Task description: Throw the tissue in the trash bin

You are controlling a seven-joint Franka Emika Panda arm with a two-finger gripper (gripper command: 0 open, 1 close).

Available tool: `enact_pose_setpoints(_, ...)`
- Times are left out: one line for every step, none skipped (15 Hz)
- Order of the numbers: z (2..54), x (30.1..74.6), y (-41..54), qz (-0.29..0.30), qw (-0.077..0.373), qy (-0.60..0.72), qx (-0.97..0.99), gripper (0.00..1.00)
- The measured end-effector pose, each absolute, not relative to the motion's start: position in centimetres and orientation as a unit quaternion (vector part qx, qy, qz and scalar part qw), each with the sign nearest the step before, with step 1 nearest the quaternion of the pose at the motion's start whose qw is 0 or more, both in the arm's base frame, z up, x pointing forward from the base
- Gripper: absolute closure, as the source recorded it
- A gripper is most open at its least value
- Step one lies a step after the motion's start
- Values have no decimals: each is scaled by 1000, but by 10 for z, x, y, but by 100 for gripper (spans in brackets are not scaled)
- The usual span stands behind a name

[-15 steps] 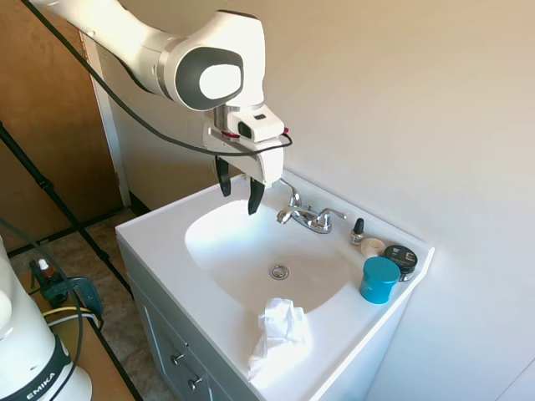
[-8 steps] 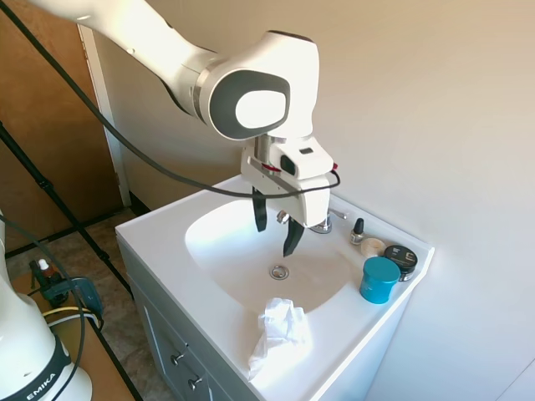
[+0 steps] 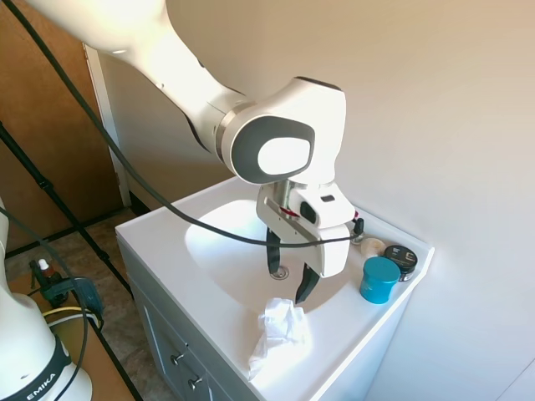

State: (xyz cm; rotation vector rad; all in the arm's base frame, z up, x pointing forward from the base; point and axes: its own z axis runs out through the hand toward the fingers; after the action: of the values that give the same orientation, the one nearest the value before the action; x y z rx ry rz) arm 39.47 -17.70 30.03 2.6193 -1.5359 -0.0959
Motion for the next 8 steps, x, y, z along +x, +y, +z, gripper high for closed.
enact_pose_setpoints(292,391,-181,-34,51,-506,860,0)
enact_pose_setpoints(284,387,-185,-37,50,-507,860,0)
enact_pose_setpoints(278,384,-190,-37,49,-507,860,0)
enact_pose_setpoints(273,381,-194,-38,48,-507,860,0)
enact_pose_setpoints(269,379,-196,-40,48,-506,860,0)
enact_pose_setpoints(266,377,-198,-41,47,-505,861,0)
enact_pose_setpoints(263,375,-198,-43,47,-504,861,0)
enact_pose_setpoints(260,375,-198,-45,47,-502,862,0)
